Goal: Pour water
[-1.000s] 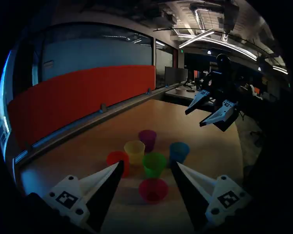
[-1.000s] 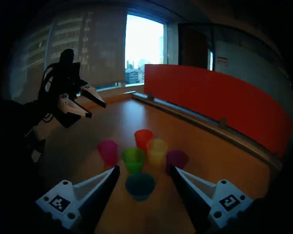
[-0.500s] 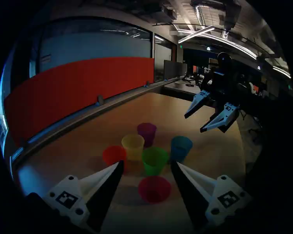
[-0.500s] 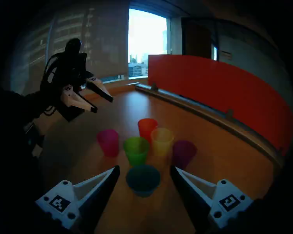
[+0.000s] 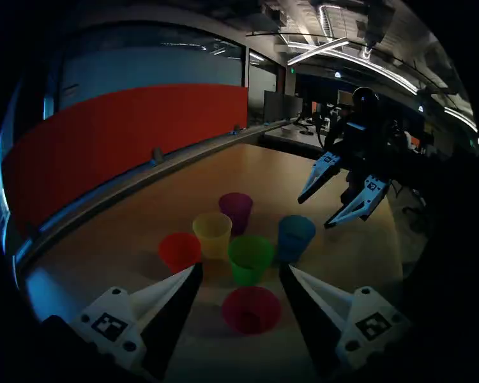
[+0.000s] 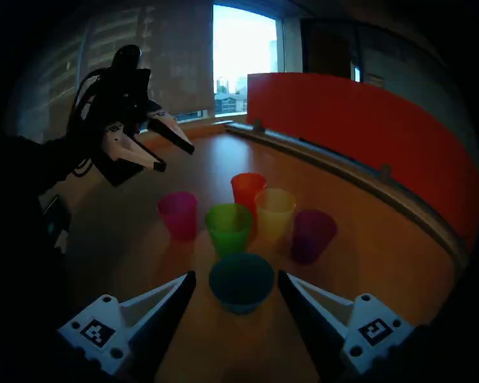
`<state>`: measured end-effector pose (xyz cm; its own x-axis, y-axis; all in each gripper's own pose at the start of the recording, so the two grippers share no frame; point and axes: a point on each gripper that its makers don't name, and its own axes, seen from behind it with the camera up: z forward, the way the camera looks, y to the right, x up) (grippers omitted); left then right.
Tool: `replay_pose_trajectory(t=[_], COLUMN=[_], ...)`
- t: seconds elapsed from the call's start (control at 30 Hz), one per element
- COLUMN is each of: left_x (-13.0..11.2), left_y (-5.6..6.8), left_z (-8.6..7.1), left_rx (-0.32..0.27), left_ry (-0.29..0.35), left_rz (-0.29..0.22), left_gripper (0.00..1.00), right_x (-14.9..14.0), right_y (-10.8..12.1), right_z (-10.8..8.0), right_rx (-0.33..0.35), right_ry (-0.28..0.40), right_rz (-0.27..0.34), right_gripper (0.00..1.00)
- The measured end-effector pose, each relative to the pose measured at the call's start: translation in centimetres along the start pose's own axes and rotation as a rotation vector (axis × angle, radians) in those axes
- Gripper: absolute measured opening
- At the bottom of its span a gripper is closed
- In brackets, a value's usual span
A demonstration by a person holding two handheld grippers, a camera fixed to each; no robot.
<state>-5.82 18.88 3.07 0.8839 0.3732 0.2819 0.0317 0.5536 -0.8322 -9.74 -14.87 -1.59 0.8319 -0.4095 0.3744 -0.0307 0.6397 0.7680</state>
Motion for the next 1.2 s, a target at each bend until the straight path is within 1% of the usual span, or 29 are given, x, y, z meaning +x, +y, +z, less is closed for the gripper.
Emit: replay_pose_trajectory(t=[0.27, 0.47, 0.7, 1.07, 1.2], left_x=[-0.3, -0.3, -0.5, -0.7, -0.7], left_y=[-0.4, -0.4, -0.3, -0.2, -0.1], left_z=[0.2, 0.6, 1.4, 2.6, 2.9], left_rx=[0.005, -0.001, -0.013, -0.026, -0.030], left_ry=[-0.006, -0.011, -0.023, -0.037, -0.038], left_rz=[-0.002, -0.001, 0.008, 0.015, 0.017], left_gripper=[0.89, 0.88, 0.88, 0.88, 0.88], right_x=[-1.6, -2.2, -2.9, -3.5, -3.4], right_y=[0.2, 0.4, 0.6, 0.6, 0.7], right_z=[1.0, 1.7, 2.7, 4.6, 5.1], right_rx=[0.004, 0.006, 0.009, 0.022, 0.020], right_ry=[-0.027, -0.035, -0.050, -0.050, -0.040], right_rz=[0.008, 0.013, 0.010, 0.006, 0.007], right_gripper=[0.99, 0.99, 0.99, 0.99, 0.99])
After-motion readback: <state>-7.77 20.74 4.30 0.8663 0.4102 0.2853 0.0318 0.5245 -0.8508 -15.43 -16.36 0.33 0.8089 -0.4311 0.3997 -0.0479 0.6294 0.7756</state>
